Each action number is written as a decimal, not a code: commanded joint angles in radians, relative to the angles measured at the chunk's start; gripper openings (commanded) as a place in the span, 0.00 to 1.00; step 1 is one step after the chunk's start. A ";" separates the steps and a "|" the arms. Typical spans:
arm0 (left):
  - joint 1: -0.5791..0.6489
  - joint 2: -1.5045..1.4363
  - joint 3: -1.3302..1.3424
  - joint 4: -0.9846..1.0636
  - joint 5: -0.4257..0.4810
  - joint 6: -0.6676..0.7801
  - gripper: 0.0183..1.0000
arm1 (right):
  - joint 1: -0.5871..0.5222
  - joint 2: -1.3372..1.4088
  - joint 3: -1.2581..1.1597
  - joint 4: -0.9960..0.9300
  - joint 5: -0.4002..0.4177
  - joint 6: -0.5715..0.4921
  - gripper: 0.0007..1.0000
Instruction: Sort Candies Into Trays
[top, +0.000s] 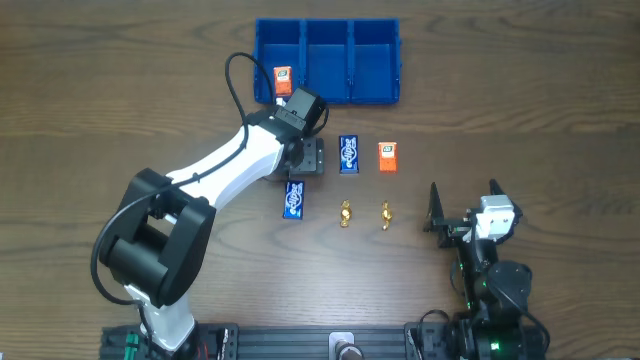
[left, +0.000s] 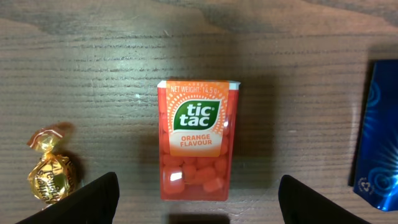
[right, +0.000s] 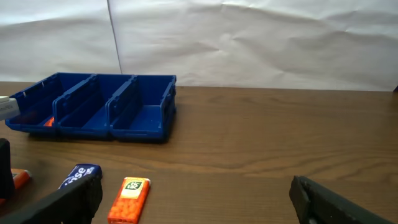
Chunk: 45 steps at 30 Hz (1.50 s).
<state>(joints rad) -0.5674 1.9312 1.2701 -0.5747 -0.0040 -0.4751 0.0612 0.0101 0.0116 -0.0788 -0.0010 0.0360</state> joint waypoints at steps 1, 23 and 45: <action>0.004 0.054 0.000 0.010 0.005 -0.011 0.80 | 0.000 -0.007 -0.004 -0.005 -0.001 -0.011 1.00; 0.007 -0.132 0.193 -0.045 -0.161 0.054 0.34 | 0.000 -0.007 -0.004 -0.005 -0.001 -0.011 1.00; 0.206 0.319 0.813 -0.229 -0.073 0.192 0.45 | 0.000 -0.007 -0.004 -0.005 -0.001 -0.011 1.00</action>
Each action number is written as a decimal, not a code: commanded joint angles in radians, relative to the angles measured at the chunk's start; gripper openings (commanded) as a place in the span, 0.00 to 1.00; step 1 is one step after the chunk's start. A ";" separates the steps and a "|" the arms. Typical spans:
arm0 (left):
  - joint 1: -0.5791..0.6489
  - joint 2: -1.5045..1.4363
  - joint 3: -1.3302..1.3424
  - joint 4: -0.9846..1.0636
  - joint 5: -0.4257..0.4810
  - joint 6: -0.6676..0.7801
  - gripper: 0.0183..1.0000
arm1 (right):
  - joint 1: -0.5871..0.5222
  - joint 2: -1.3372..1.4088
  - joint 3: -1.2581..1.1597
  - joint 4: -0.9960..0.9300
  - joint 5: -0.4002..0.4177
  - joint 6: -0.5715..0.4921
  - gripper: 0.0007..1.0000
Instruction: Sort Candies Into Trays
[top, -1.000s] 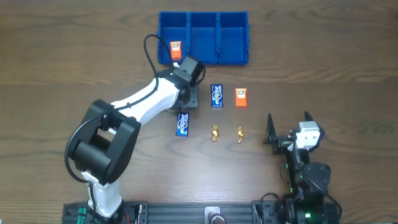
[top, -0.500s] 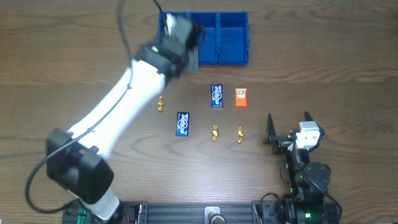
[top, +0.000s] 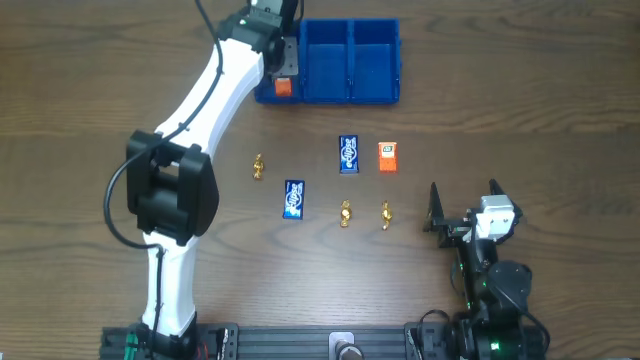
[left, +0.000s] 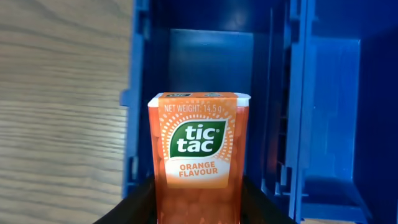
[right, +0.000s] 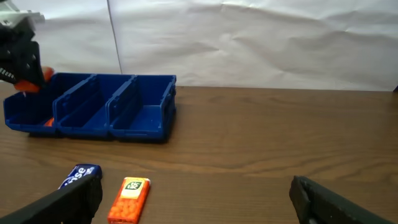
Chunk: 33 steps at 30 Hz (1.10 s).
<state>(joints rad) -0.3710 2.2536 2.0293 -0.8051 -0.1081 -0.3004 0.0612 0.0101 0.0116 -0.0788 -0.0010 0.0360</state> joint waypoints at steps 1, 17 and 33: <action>0.009 -0.004 0.054 0.002 0.031 0.017 0.50 | 0.000 -0.007 -0.004 -0.006 -0.001 -0.011 1.00; -0.370 -0.050 0.141 -0.135 0.021 -0.265 0.80 | 0.000 -0.007 -0.004 -0.005 -0.001 -0.011 1.00; -0.560 0.041 -0.129 0.048 -0.008 -0.441 0.78 | 0.000 -0.007 -0.004 -0.005 -0.001 -0.011 1.00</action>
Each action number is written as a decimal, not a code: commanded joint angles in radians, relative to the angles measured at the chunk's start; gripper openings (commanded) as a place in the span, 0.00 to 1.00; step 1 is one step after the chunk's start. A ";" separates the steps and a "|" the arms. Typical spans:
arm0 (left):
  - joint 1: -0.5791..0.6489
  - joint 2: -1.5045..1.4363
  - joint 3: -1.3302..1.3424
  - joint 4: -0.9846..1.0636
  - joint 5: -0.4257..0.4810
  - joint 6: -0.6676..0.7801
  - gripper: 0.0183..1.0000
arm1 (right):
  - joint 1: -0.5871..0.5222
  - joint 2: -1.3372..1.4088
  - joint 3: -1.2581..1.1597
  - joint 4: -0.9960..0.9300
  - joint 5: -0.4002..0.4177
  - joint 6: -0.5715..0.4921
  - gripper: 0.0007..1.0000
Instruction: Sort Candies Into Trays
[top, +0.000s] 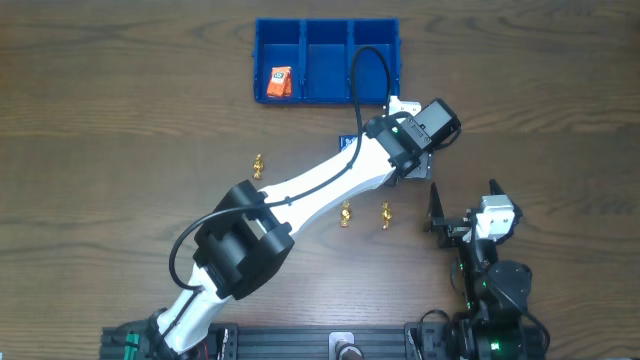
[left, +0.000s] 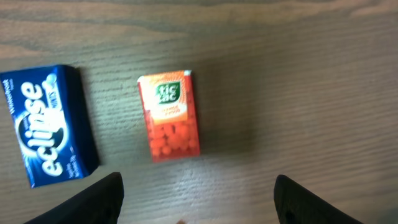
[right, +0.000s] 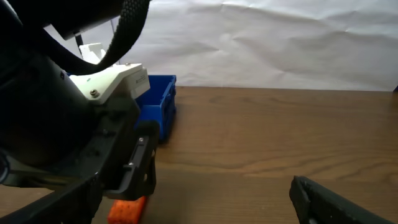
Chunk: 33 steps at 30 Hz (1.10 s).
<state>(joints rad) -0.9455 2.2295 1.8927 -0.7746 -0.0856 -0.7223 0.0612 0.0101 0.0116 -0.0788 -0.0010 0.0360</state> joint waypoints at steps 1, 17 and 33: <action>0.016 0.071 0.008 0.024 -0.030 -0.018 0.78 | 0.000 -0.007 -0.004 -0.005 -0.001 -0.011 1.00; 0.036 0.180 0.016 0.049 -0.025 -0.034 0.47 | 0.000 -0.007 -0.004 -0.005 -0.001 -0.011 1.00; 0.046 0.070 0.160 -0.023 -0.107 0.030 0.36 | 0.000 -0.007 -0.004 -0.005 -0.001 -0.011 1.00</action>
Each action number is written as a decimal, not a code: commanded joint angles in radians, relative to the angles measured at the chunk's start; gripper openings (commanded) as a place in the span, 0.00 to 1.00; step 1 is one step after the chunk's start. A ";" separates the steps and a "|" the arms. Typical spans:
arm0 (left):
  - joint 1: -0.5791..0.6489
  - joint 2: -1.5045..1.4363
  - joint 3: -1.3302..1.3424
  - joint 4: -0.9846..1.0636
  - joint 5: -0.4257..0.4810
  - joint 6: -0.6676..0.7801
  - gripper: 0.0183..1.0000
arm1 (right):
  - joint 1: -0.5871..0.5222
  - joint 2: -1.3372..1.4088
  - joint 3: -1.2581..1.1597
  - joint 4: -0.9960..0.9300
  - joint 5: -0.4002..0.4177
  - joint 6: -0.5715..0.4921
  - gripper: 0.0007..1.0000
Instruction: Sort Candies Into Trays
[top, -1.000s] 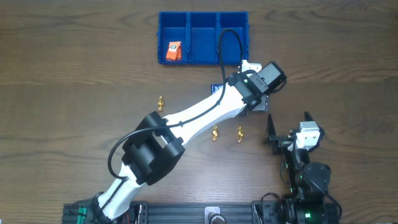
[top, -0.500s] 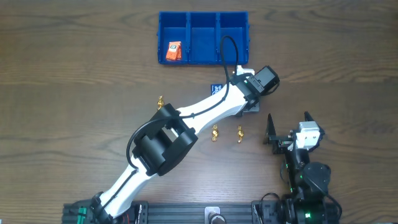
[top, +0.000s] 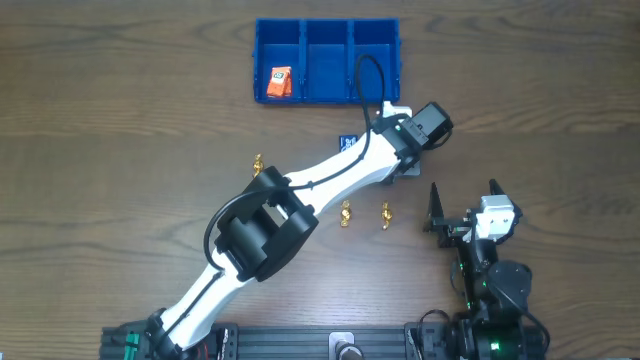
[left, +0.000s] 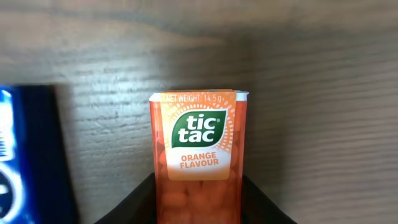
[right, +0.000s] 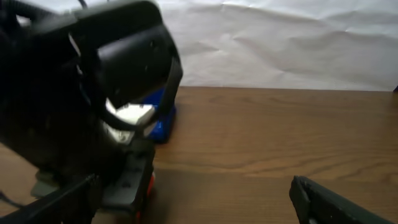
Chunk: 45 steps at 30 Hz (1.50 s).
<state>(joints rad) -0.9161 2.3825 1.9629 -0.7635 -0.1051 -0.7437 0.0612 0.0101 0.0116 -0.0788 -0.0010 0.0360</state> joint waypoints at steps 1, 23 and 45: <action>0.026 -0.133 0.089 -0.035 -0.119 0.073 0.36 | 0.000 -0.007 -0.004 -0.005 -0.001 -0.011 1.00; 0.552 -0.279 0.068 -0.066 0.066 0.450 0.36 | 0.000 -0.007 -0.004 -0.005 -0.001 -0.011 1.00; 0.572 -0.458 -0.073 -0.008 0.051 0.485 0.74 | 0.000 -0.007 -0.004 -0.005 -0.002 -0.011 1.00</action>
<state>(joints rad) -0.3534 2.1555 1.9888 -0.8227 -0.0051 -0.2619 0.0612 0.0101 0.0116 -0.0788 -0.0010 0.0360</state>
